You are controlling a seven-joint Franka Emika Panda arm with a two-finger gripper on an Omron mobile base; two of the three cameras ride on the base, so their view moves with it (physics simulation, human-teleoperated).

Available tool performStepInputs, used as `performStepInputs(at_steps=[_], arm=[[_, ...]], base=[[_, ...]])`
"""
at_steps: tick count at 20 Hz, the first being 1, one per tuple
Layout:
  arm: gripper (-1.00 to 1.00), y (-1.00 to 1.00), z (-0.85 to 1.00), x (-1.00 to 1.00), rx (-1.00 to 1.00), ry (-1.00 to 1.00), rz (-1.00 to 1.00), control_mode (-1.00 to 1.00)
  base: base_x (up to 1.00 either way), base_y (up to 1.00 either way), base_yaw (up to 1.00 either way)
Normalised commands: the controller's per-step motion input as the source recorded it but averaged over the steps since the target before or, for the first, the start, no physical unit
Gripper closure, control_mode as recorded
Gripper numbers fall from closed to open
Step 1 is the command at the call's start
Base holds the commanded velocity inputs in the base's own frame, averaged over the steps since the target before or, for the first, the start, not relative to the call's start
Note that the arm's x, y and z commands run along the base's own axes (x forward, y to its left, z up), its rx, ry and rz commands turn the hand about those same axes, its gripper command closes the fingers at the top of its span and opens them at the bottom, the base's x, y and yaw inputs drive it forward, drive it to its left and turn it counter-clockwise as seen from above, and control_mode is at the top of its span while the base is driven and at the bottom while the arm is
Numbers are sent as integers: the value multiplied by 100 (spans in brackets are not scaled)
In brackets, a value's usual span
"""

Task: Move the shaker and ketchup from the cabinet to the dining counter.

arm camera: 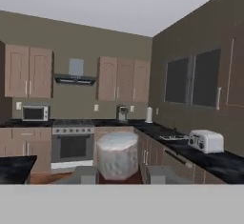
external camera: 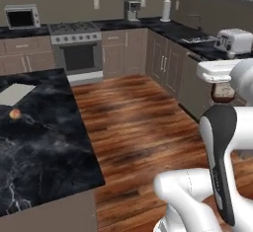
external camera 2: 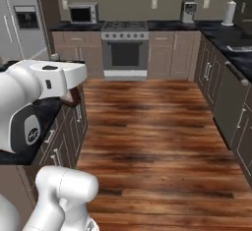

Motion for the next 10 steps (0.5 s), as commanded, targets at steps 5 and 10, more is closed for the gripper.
performStepInputs(at_steps=[5,10], arm=[[100,0,0,0,0,0,0,100],[100,0,0,0,0,0,0,100]], base=[[0,16,51],[9,42,27]])
